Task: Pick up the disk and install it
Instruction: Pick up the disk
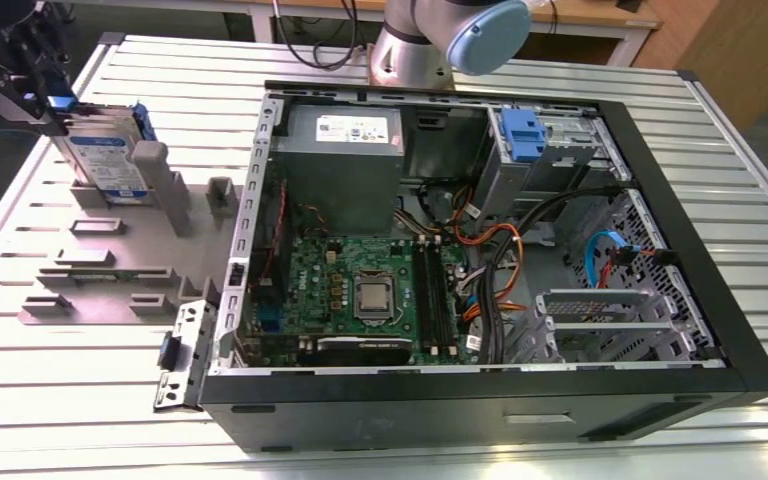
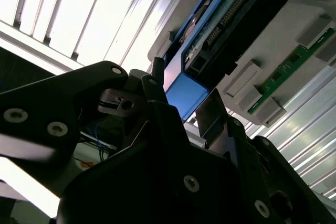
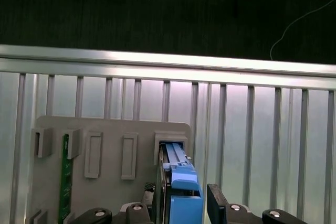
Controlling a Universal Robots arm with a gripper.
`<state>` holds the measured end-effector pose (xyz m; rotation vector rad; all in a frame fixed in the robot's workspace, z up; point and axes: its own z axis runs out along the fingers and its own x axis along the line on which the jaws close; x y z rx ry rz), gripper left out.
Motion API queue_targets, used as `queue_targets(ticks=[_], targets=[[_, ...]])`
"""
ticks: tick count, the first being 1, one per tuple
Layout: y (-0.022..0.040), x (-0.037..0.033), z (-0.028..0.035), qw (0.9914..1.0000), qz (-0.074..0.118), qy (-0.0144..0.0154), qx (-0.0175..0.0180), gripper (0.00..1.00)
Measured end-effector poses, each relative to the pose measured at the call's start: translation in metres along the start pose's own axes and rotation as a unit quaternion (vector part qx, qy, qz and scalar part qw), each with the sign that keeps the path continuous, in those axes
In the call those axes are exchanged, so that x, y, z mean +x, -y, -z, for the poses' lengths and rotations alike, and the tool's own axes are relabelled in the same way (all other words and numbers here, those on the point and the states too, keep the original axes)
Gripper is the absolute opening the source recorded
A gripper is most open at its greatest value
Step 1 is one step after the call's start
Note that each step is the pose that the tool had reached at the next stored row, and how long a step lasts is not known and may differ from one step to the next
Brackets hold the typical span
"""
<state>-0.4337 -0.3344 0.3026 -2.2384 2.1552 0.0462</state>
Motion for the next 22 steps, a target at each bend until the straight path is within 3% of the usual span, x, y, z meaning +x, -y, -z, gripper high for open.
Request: queue_targets(ticks=[4,22], targets=[[0.0004,0.0000,-0.0005,0.99999,0.000,0.0001,-0.0035,0.51],[0.0024,0.0004,-0.0078,0.99998,-0.005,0.0001,-0.0034,0.51]])
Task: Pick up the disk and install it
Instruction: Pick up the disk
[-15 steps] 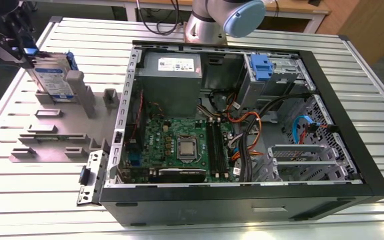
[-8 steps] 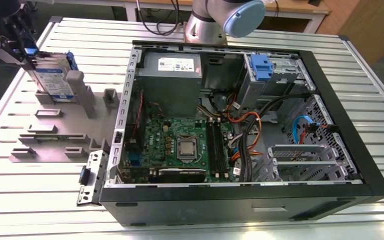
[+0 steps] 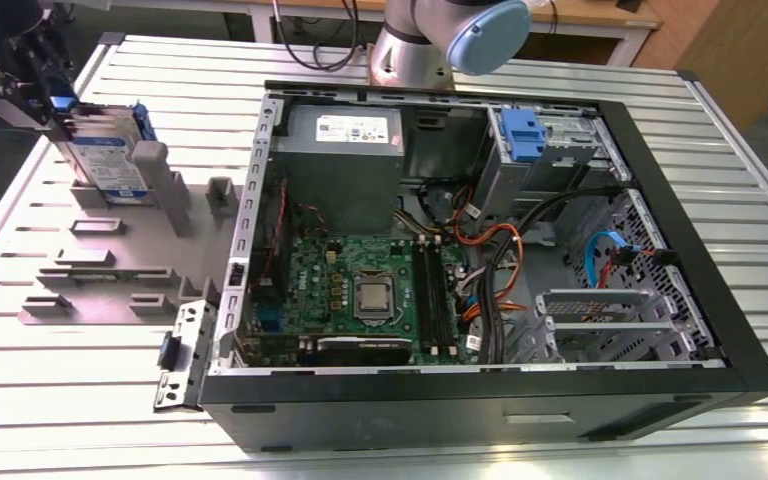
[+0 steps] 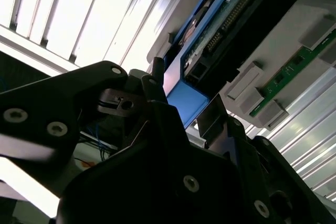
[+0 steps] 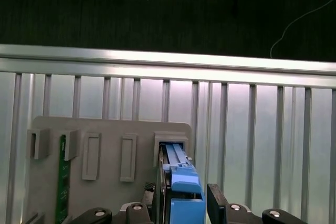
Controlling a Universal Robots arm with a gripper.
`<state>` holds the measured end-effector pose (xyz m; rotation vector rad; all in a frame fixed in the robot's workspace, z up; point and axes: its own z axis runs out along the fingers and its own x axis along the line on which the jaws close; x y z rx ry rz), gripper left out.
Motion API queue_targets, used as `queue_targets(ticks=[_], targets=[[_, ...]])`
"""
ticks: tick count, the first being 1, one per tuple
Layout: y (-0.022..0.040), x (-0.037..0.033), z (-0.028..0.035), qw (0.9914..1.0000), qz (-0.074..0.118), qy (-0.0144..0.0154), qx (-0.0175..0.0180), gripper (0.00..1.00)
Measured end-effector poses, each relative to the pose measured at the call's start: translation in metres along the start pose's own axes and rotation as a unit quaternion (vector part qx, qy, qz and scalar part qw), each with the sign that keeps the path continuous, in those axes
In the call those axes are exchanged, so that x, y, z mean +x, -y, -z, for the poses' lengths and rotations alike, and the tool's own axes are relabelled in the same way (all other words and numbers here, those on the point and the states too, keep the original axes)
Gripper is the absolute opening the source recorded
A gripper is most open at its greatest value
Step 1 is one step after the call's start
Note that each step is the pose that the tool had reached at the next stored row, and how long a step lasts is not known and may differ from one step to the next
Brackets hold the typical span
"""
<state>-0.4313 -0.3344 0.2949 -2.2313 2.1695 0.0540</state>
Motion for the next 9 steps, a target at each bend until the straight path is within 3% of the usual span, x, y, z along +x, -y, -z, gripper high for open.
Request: queue_targets(ticks=[5,9], targets=[[0.0001,0.0000,-0.0006,0.99986,-0.017,0.0000,0.0008,0.51],[0.0000,0.0001,-0.0010,0.99980,-0.020,0.0001,0.0009,0.51]])
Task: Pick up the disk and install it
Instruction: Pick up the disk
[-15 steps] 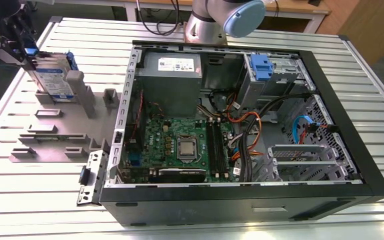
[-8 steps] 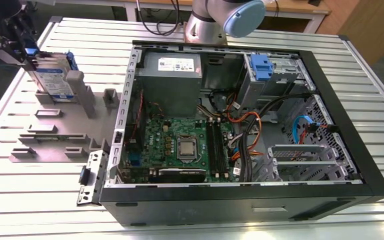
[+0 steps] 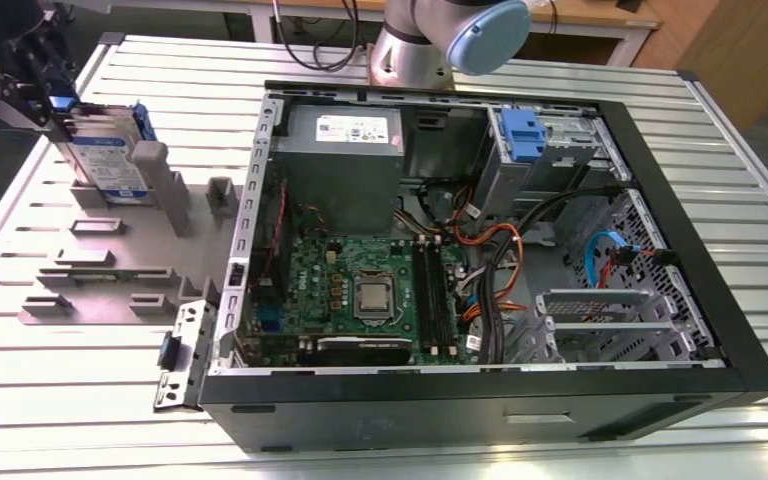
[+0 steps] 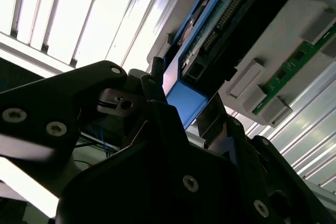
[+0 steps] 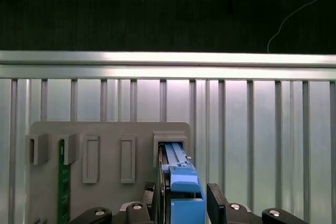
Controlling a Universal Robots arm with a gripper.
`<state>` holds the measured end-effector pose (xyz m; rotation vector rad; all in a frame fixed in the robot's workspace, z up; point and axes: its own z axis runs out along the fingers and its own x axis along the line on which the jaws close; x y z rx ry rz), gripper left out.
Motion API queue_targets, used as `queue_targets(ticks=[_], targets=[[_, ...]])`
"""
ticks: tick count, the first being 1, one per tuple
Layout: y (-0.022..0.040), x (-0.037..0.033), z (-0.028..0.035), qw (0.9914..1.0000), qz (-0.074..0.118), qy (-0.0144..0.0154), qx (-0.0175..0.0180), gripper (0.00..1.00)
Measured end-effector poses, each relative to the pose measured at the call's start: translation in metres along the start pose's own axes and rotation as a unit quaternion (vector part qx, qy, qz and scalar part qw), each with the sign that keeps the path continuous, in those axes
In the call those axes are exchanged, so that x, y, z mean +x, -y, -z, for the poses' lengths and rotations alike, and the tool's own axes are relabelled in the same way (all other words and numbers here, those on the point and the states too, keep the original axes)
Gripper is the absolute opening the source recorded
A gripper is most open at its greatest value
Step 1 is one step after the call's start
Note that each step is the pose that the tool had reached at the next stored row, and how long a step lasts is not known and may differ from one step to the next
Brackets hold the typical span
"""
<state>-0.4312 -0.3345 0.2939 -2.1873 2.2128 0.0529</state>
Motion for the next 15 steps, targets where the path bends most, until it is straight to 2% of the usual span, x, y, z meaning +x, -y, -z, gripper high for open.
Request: queue_targets(ticks=[8,15], targets=[[0.0001,0.0003,-0.0041,1.00000,0.000,-0.0002,-0.0001,0.51],[0.0001,0.0004,-0.0045,1.00000,-0.001,-0.0002,0.0000,0.51]])
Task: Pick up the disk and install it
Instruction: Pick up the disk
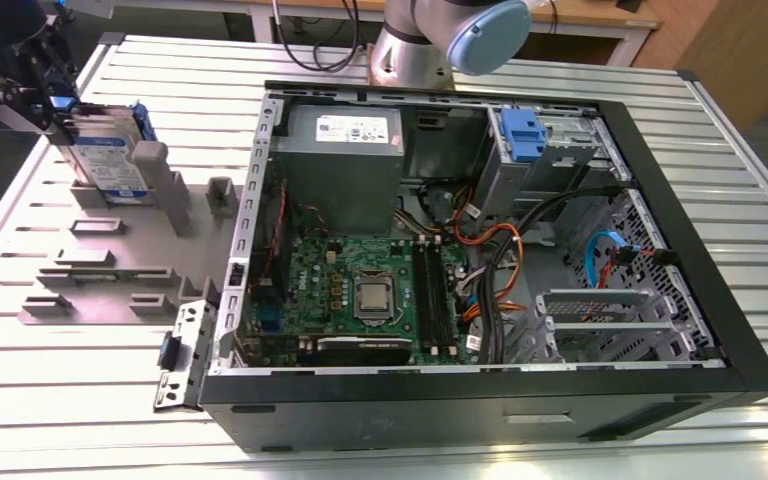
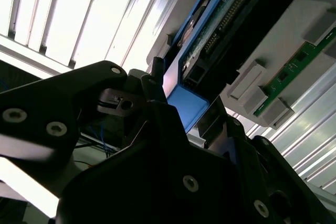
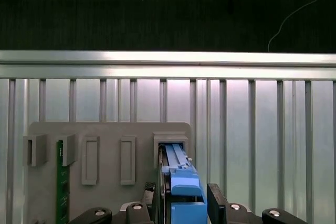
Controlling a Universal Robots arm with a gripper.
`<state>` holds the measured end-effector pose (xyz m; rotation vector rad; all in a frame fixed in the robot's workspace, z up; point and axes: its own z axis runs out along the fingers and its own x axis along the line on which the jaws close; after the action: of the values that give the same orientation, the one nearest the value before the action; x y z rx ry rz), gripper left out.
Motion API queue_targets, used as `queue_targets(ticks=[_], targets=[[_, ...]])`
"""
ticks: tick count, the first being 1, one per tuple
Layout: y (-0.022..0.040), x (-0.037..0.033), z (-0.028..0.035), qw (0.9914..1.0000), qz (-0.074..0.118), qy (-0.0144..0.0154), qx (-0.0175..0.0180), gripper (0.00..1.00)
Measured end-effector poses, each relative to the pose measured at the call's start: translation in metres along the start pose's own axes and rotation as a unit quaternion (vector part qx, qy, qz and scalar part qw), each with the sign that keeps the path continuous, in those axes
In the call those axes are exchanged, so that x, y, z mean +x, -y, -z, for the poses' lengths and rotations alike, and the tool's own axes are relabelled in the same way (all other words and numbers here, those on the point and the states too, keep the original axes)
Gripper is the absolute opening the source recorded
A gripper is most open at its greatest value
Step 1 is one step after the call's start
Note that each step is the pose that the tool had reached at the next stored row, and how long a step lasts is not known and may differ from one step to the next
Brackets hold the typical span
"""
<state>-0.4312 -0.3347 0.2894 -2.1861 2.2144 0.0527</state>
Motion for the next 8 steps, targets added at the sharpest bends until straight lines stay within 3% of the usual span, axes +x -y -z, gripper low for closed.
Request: queue_targets(ticks=[6,7,8], targets=[[0.0000,0.0000,0.0000,1.00000,0.000,0.0000,0.0000,0.49],[0.0000,0.0000,0.0000,1.00000,0.000,0.0000,0.0000,0.42],[0.0000,0.0000,0.0000,1.00000,0.000,0.0000,0.0000,0.42]])
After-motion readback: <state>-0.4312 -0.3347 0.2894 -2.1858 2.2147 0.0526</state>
